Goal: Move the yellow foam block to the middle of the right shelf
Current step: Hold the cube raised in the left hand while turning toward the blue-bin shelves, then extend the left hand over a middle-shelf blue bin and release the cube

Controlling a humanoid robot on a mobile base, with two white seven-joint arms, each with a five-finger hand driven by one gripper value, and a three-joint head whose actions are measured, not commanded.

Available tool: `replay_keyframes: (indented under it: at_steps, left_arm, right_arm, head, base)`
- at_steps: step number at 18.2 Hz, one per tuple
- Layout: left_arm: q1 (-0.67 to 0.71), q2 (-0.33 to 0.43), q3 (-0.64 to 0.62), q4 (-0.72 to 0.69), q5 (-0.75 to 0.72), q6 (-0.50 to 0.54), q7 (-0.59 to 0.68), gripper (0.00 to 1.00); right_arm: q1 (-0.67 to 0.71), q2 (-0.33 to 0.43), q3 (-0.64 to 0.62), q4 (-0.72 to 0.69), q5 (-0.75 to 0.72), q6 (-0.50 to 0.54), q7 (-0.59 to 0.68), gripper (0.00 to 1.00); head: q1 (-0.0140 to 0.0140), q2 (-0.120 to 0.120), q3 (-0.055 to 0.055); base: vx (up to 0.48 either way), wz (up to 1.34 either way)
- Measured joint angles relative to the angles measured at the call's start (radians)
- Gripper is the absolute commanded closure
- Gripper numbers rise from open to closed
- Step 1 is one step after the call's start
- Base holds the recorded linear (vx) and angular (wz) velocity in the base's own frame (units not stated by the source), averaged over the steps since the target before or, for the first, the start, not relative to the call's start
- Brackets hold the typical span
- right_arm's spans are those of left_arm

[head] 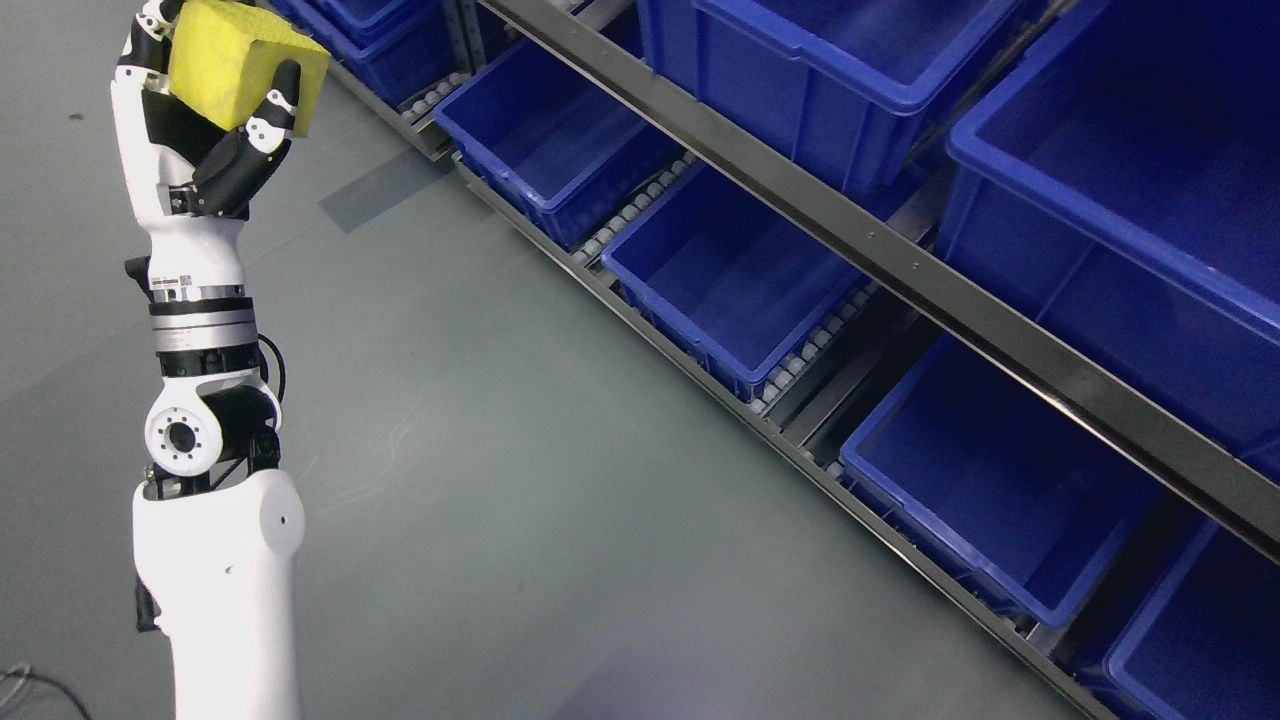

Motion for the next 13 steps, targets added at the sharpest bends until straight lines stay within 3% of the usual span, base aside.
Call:
replay_keyframes:
  at_steps: [13]
  left_arm:
    - [-0.028,0.0,-0.081,-0.051,0.0,0.002,-0.011,0.58]
  right_arm:
    - [0.0,0.0,0.0,0.0,0.0,0.0,0.0,0.0]
  head:
    - [0.0,0.0,0.0]
  base:
    - [0.227,-0.29]
